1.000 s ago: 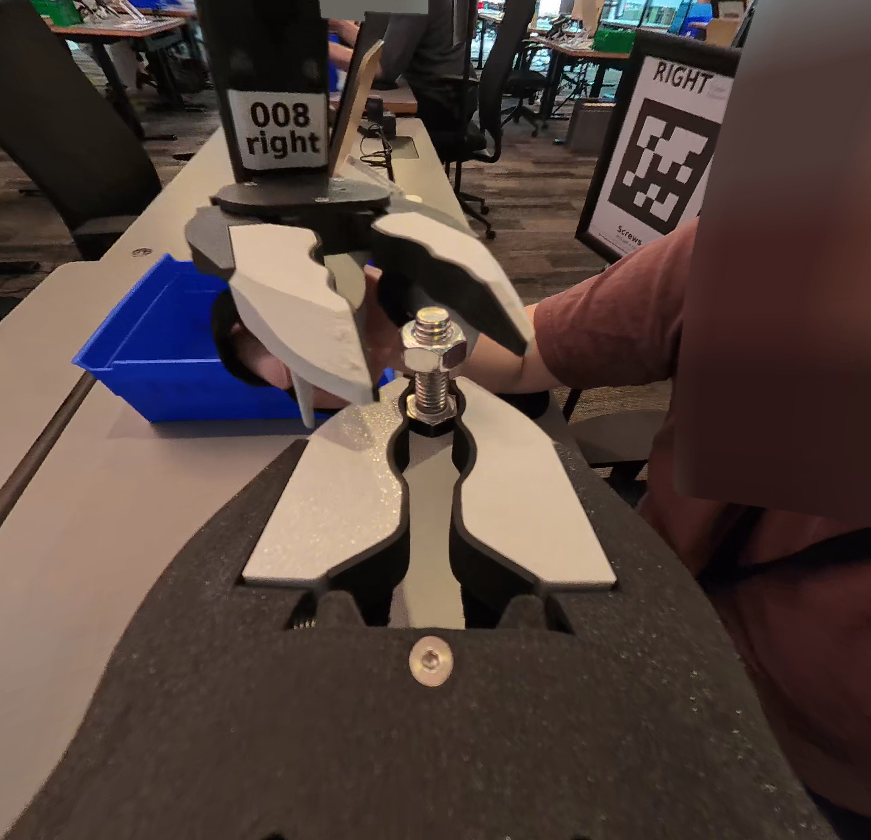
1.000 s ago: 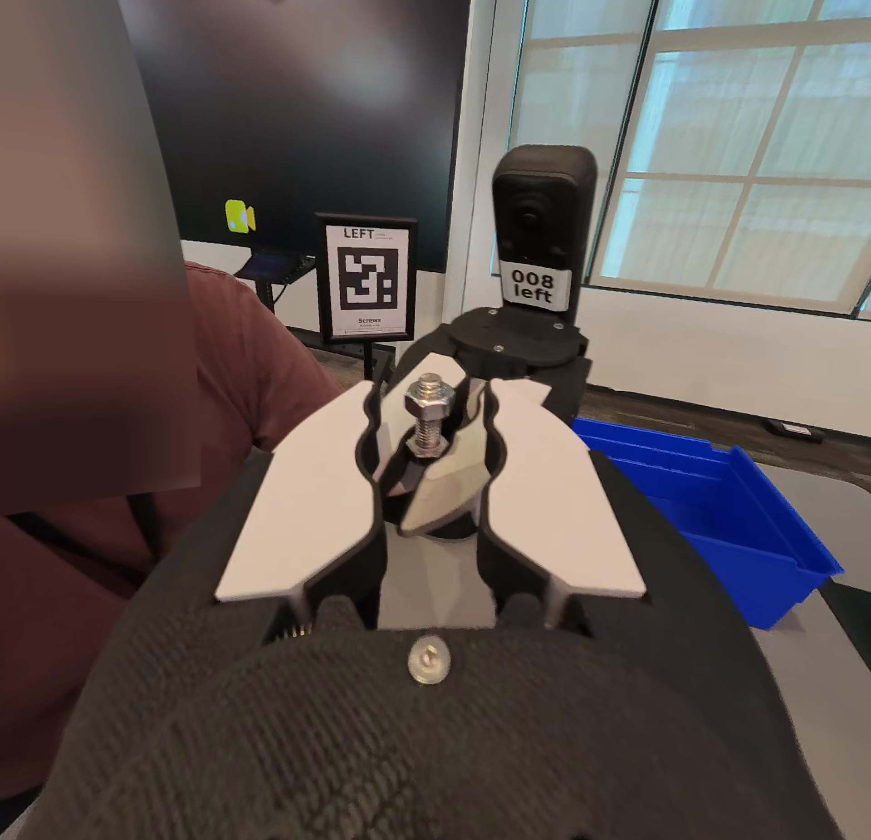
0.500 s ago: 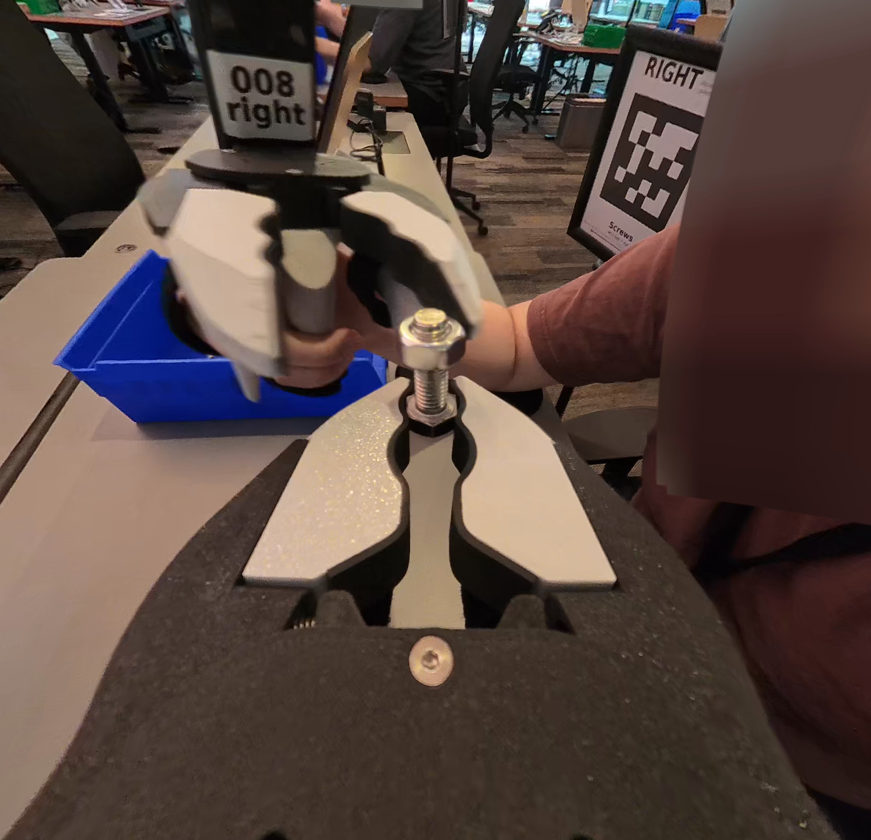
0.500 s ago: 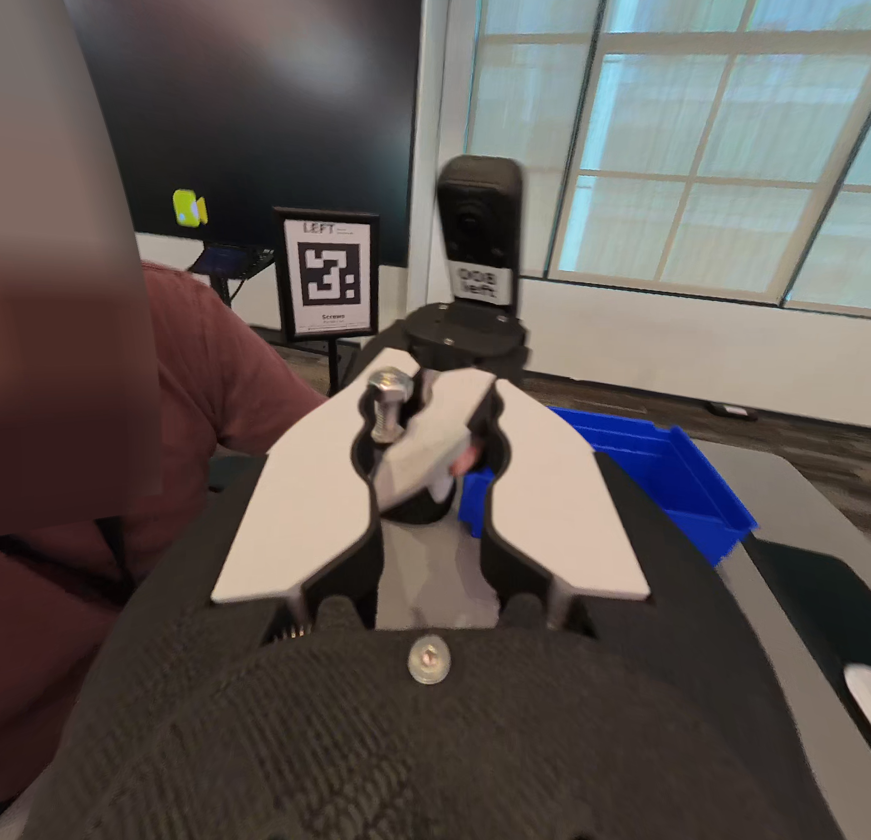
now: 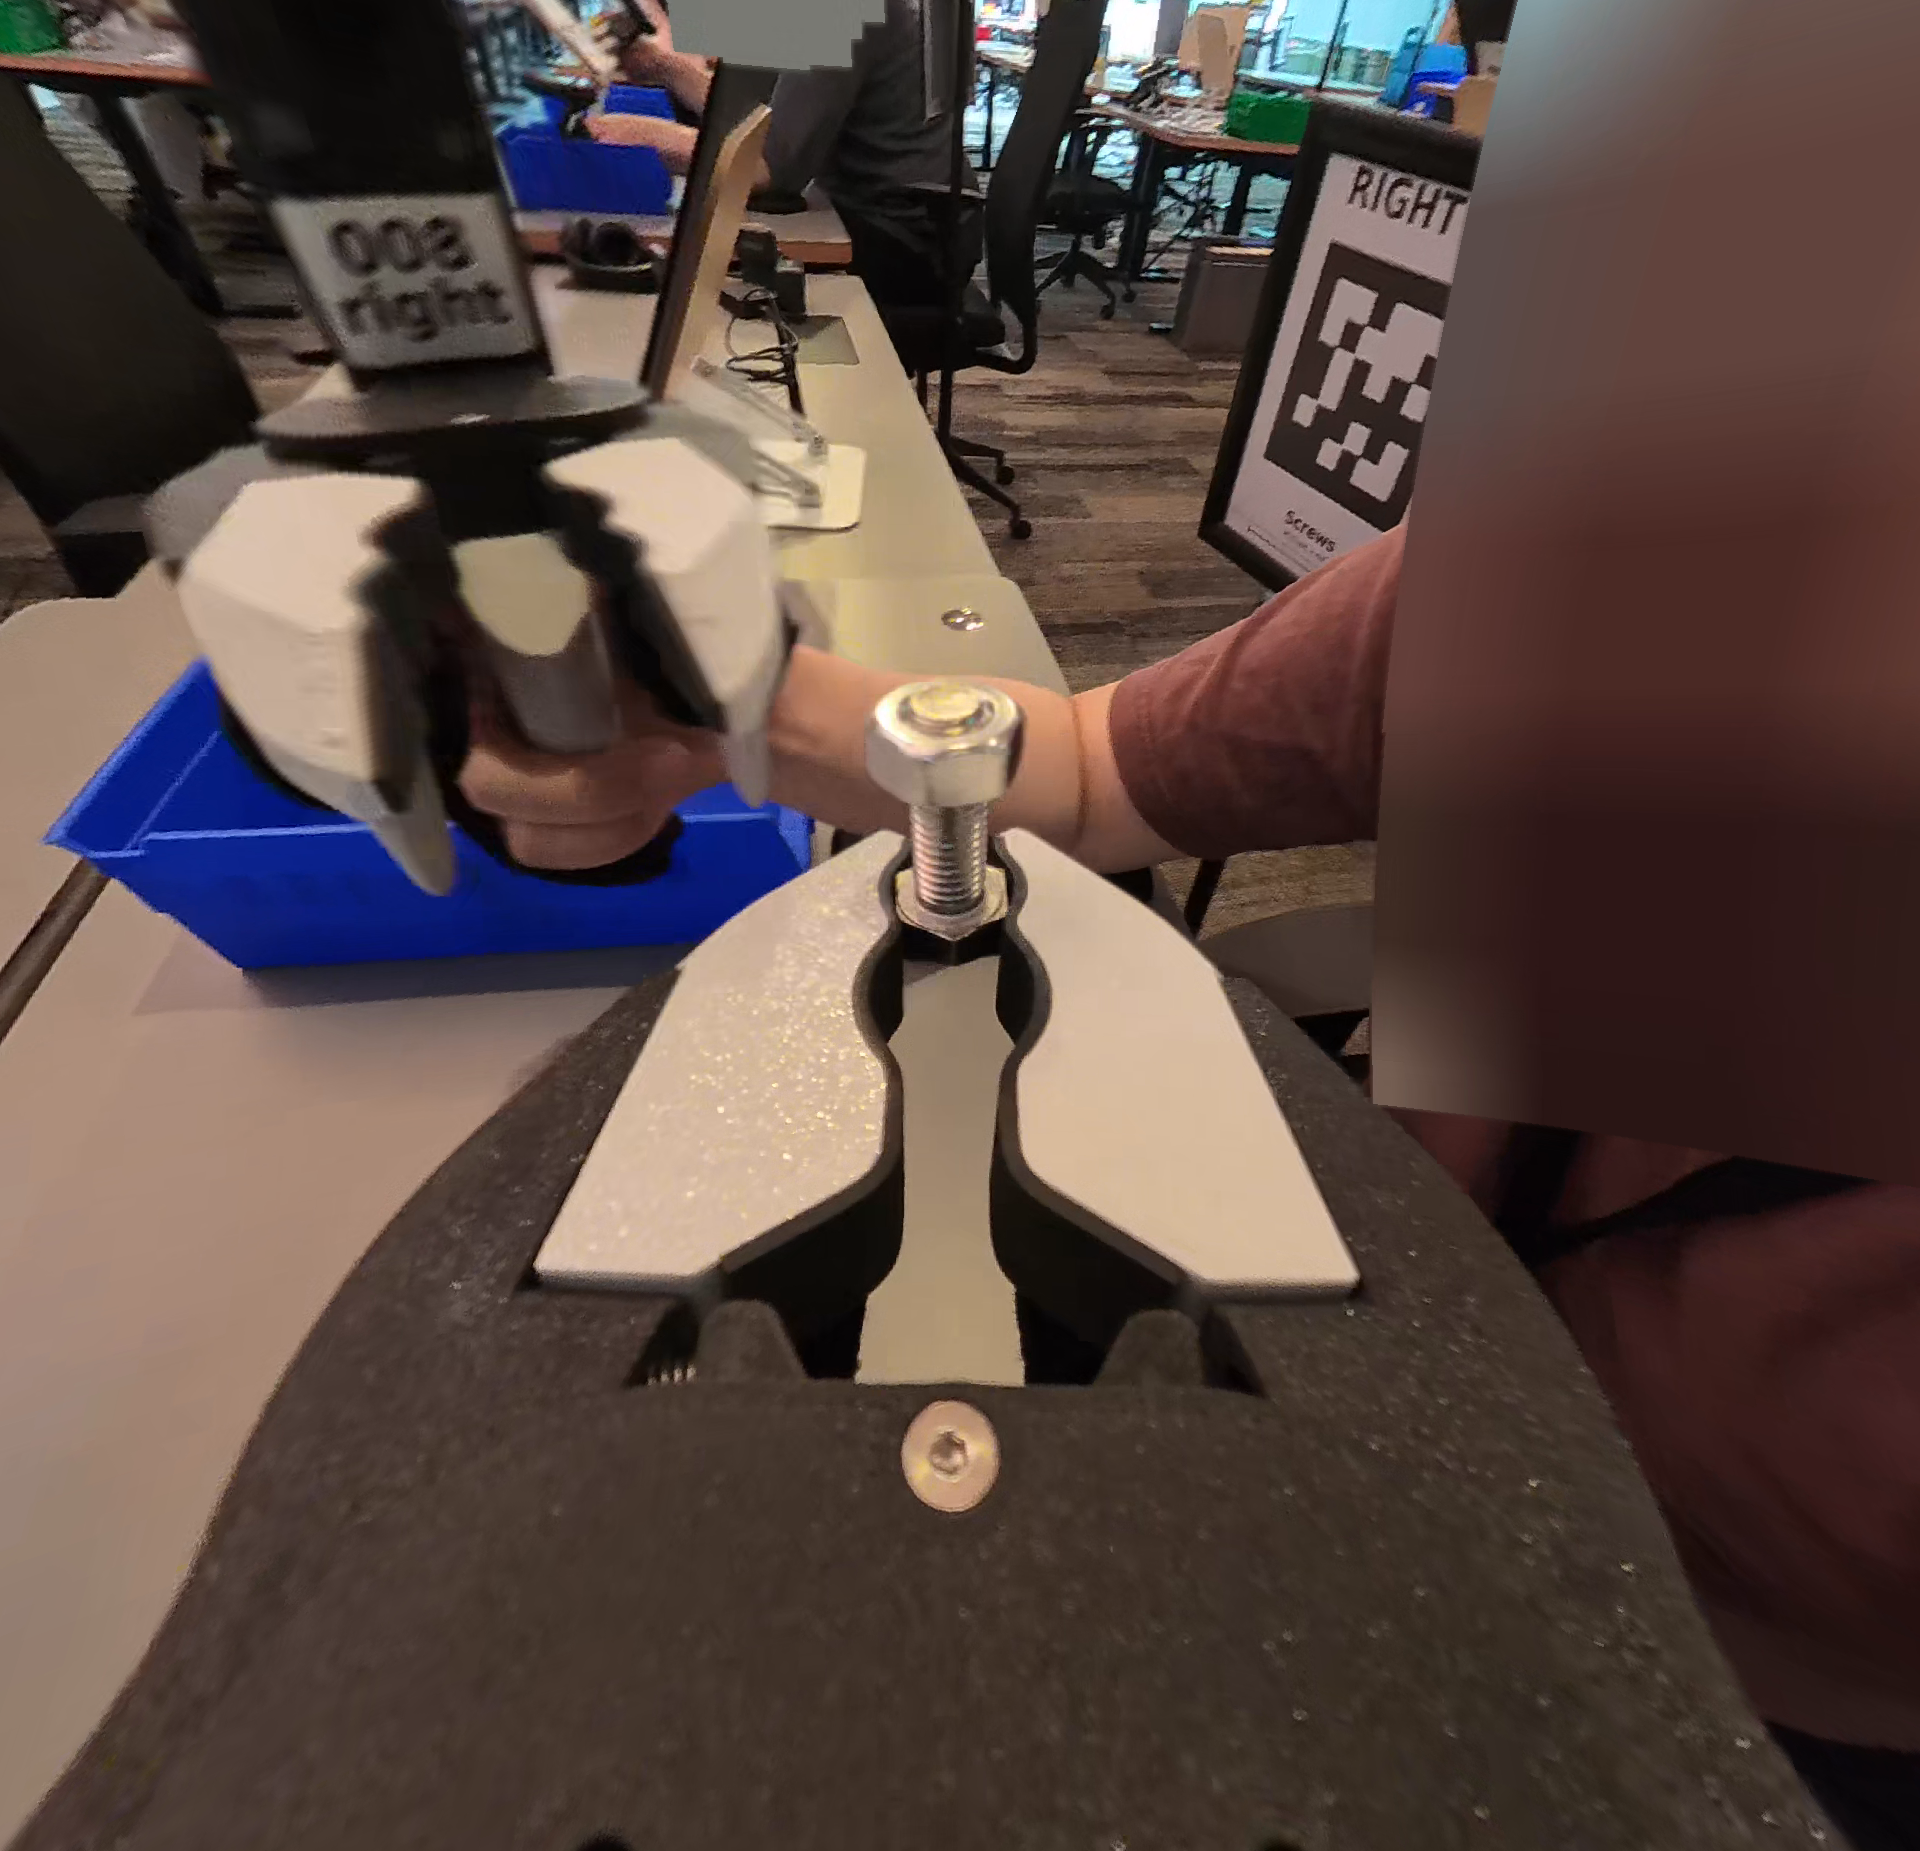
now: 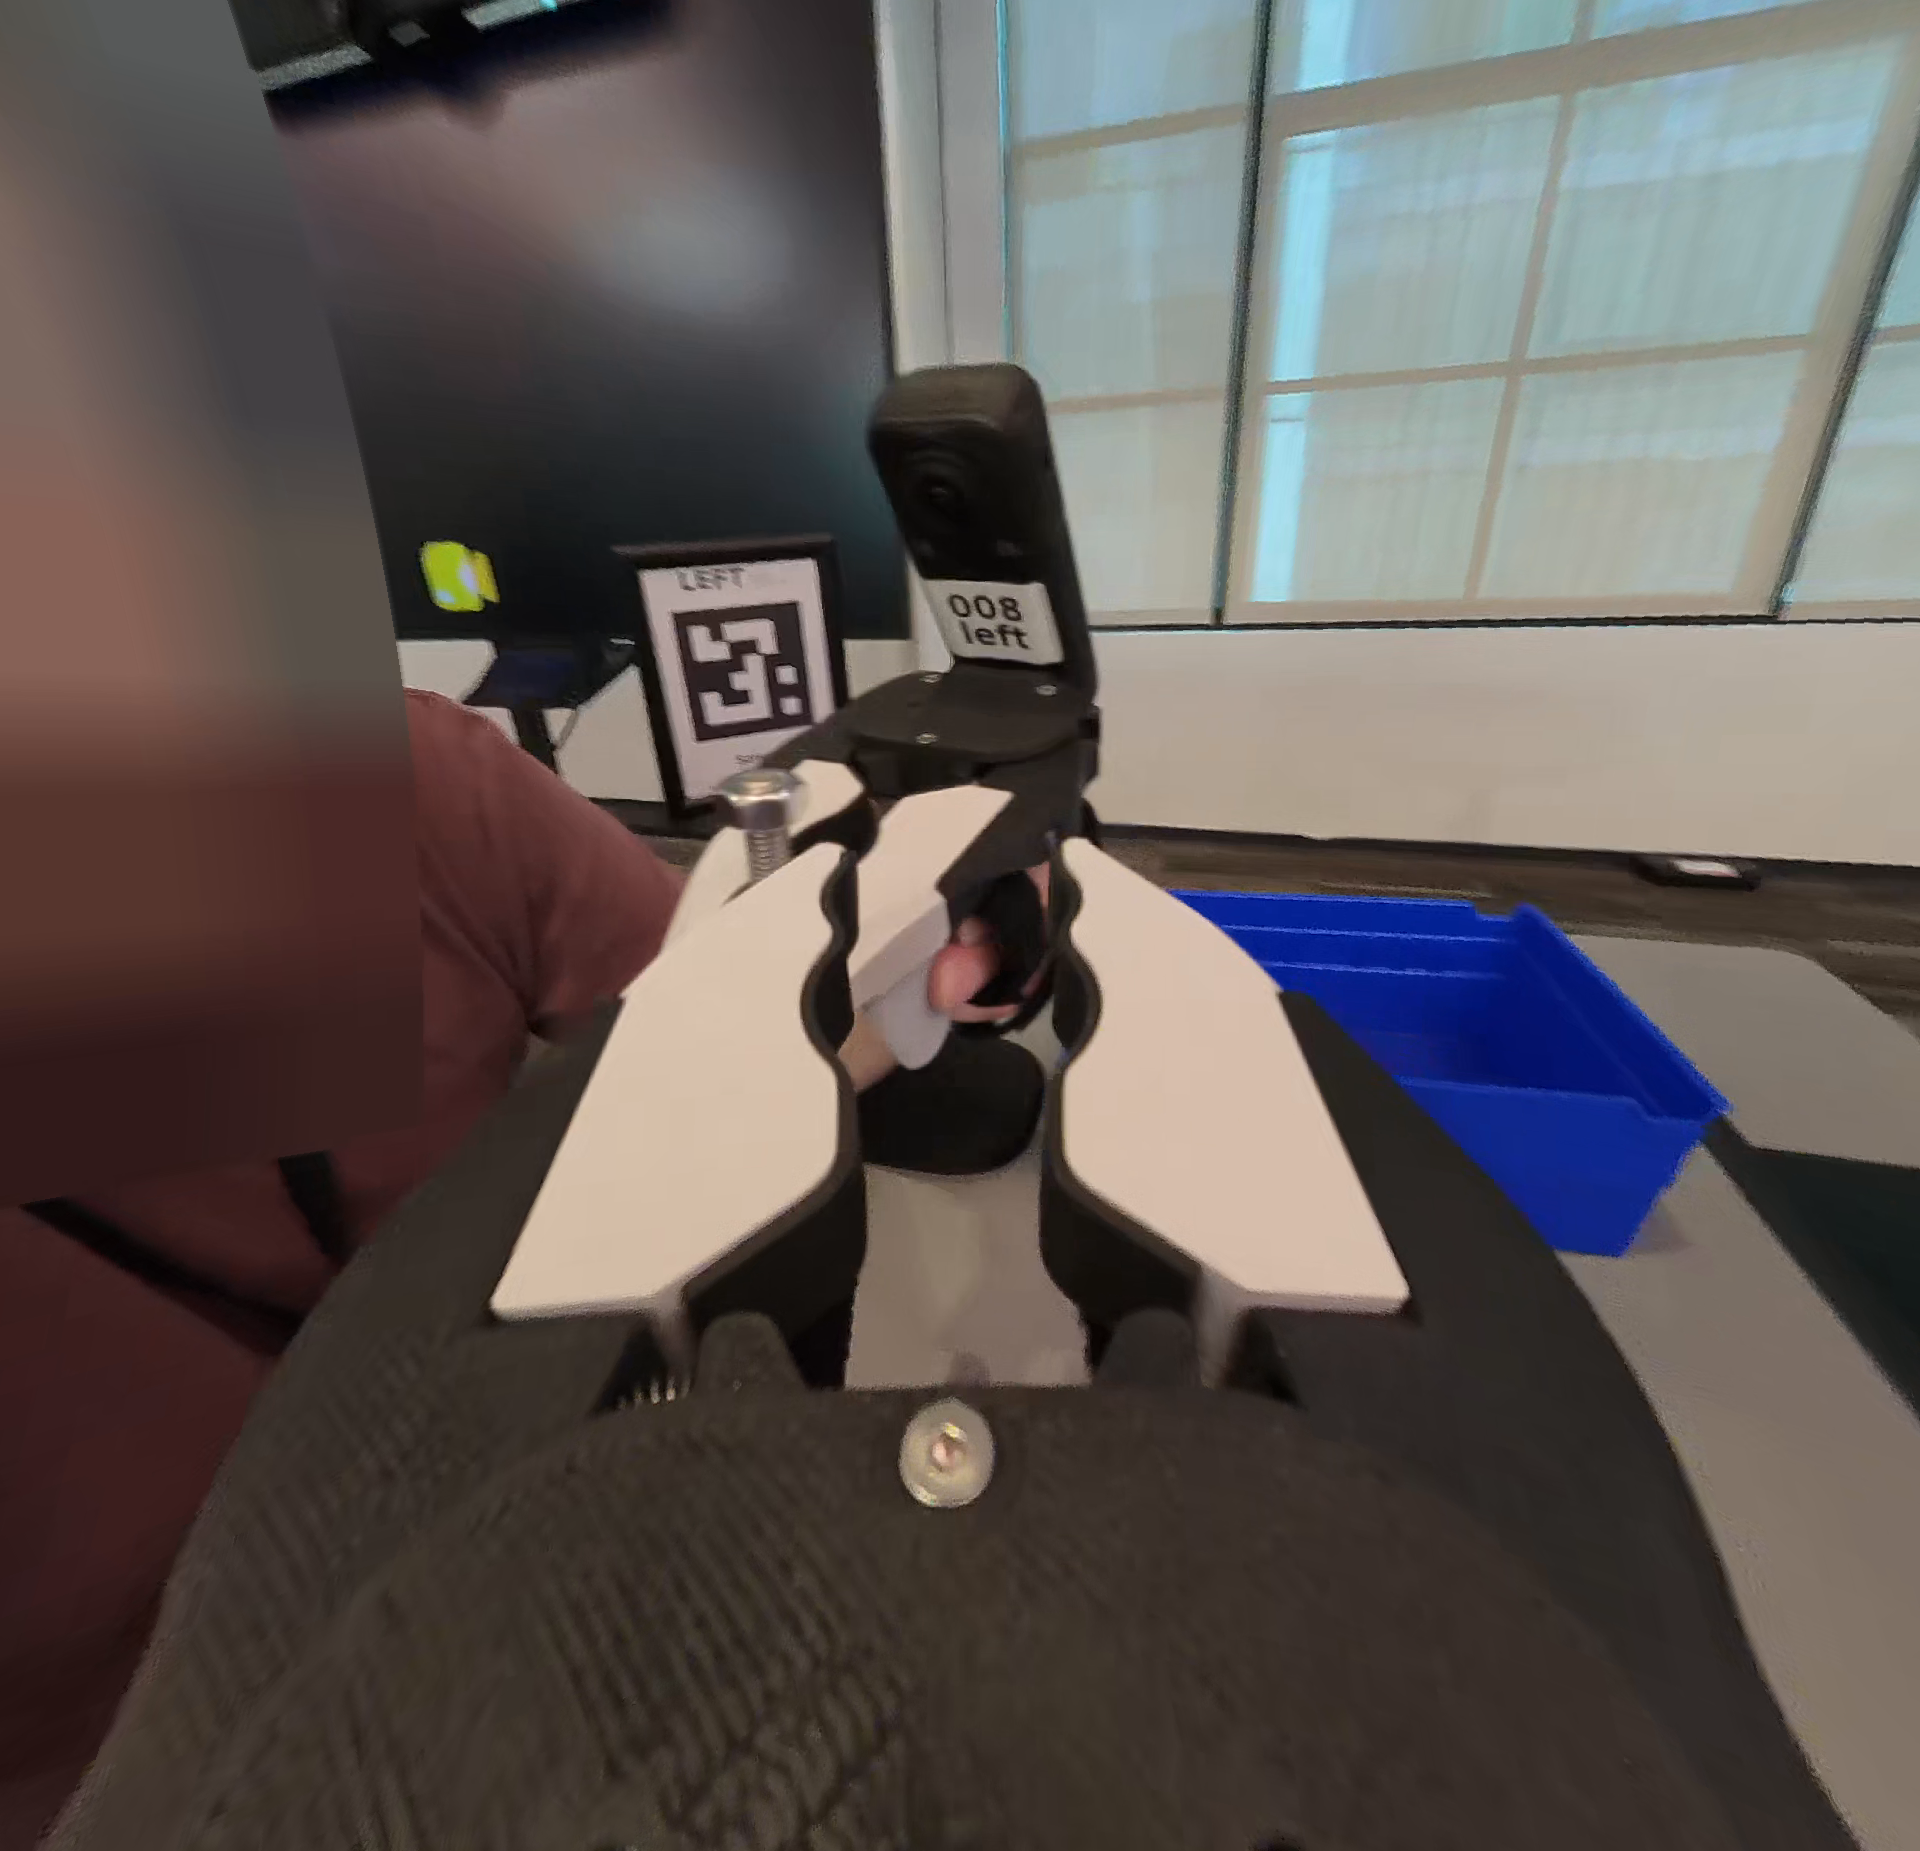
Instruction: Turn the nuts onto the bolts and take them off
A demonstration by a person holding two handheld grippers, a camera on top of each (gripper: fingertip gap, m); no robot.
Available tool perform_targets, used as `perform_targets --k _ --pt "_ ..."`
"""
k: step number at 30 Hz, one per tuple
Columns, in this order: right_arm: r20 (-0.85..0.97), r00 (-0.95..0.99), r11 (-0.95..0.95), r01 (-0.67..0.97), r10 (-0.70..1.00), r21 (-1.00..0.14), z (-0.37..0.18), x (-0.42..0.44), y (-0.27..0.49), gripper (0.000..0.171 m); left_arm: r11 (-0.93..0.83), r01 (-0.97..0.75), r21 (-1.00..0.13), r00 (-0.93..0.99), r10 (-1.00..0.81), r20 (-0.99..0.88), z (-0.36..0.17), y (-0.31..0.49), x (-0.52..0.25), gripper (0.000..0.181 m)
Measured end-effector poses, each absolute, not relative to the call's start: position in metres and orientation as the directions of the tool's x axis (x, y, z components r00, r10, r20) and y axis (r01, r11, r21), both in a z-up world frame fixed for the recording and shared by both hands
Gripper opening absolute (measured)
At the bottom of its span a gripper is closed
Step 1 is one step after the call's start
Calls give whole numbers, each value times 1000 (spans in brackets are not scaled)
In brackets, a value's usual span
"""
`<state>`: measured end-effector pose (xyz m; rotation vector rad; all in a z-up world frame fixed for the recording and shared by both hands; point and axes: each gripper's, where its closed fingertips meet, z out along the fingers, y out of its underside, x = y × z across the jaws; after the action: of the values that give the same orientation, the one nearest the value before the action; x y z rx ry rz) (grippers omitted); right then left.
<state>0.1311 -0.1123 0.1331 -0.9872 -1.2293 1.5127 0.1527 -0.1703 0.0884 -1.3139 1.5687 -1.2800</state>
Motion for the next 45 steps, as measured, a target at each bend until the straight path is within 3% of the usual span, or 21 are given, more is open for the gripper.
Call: perform_targets --k 7,9,11,13,19,22,23,24,27,32,36,40,45 --pt "102 -322 58 -144 941 -988 137 117 -157 41 -5 -281 -960 -211 -975 67 85 -166 154 13" --pt "92 -294 55 -134 951 -989 131 117 -145 44 -3 -283 -959 -220 -973 68 83 -168 155 13" --pt "-2 -284 -46 -148 959 -988 131 125 -124 31 -4 -286 -958 -206 -976 65 83 -166 156 13" --pt "-54 -279 -105 -173 959 -979 133 132 -112 31 -14 -272 -962 -238 -968 81 86 -171 154 13" --pt "65 -358 -4 -188 932 -982 145 128 -152 39 -7 -291 -957 -216 -974 73 81 -166 156 13" --pt "93 -302 53 -139 949 -989 132 120 -144 41 -5 -294 -956 -220 -973 73 80 -167 157 13" --pt "78 -298 37 -141 951 -989 130 122 -138 40 -3 -296 -955 -217 -974 70 81 -168 157 13" --pt "41 -280 0 -147 959 -989 130 126 -127 28 -1 -298 -955 -206 -976 65 81 -166 157 13" --pt "-15 -283 -68 -178 959 -982 135 135 -116 29 -9 -269 -963 -244 -967 77 87 -173 154 13" --pt "94 -360 34 -170 928 -985 141 125 -158 38 -14 -285 -958 -230 -970 82 83 -168 156 13" --pt "129 -293 100 -112 947 -989 126 115 -148 37 -9 -289 -957 -250 -965 85 83 -173 157 13" --pt "30 -337 -8 -110 941 -994 124 122 -136 34 -9 -279 -960 -266 -960 86 85 -176 155 13" --pt "80 -362 31 -140 929 -990 131 118 -154 37 -9 -293 -956 -216 -973 76 81 -166 156 13"
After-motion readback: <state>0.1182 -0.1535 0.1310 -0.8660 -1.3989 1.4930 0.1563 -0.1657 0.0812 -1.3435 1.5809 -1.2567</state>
